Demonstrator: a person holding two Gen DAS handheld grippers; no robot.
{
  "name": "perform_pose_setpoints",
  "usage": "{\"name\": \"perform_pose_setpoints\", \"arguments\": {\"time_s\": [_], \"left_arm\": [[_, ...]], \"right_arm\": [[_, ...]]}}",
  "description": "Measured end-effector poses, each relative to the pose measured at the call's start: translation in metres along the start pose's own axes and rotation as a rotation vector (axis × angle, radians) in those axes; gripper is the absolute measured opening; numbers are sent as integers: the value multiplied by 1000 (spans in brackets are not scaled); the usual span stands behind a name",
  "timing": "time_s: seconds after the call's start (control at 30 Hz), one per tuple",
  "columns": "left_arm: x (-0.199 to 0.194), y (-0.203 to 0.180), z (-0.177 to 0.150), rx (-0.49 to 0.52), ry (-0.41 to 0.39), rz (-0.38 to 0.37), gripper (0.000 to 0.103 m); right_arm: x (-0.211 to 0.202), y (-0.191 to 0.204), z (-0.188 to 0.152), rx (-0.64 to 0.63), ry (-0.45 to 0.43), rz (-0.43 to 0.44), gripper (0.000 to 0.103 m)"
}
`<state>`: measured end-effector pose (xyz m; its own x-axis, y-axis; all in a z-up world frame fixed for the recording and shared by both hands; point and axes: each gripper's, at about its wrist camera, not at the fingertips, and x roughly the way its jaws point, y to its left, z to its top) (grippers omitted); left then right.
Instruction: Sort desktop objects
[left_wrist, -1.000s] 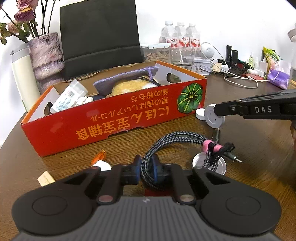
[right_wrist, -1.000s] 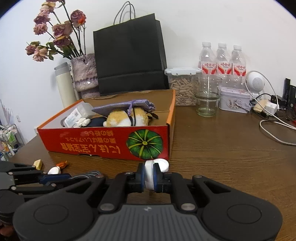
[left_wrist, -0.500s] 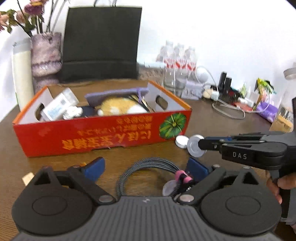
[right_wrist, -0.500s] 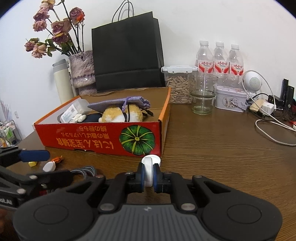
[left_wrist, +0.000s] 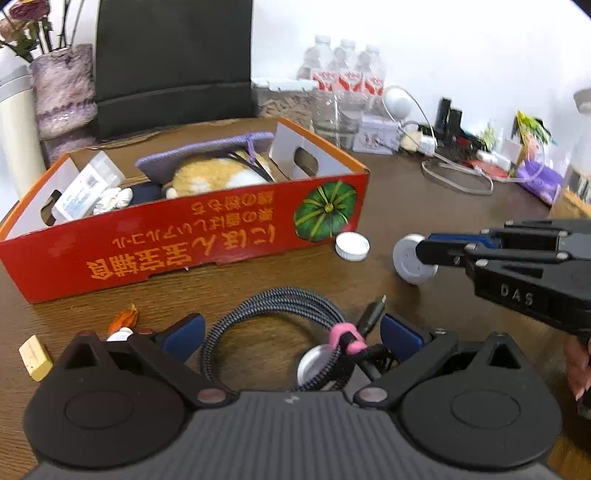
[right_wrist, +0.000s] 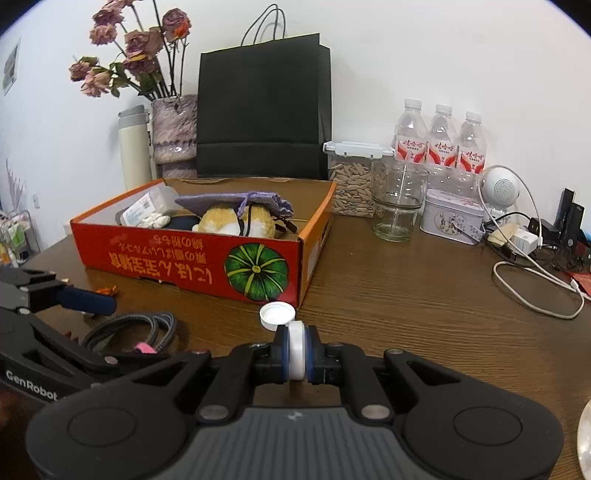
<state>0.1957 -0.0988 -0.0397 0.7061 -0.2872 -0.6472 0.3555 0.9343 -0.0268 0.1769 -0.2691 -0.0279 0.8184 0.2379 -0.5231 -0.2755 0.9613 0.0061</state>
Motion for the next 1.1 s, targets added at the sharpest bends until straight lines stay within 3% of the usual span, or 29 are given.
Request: {"name": "perform_pose_setpoints", "arguments": {"time_s": [0.13, 0.5, 0.83, 1.1], "left_arm": [[8, -3, -1, 1, 10, 59, 103], [16, -2, 4, -60, -8, 116, 103], [7, 3, 1, -109, -62, 128, 91], [-1, 7, -1, -134, -91, 135, 90]], "right_arm": [[-2, -3, -3, -19, 11, 10, 8], [-4, -5, -10, -34, 27, 32, 8], [-4, -2, -11, -43, 27, 35, 8], [1, -3, -12, -41, 34, 26, 8]]}}
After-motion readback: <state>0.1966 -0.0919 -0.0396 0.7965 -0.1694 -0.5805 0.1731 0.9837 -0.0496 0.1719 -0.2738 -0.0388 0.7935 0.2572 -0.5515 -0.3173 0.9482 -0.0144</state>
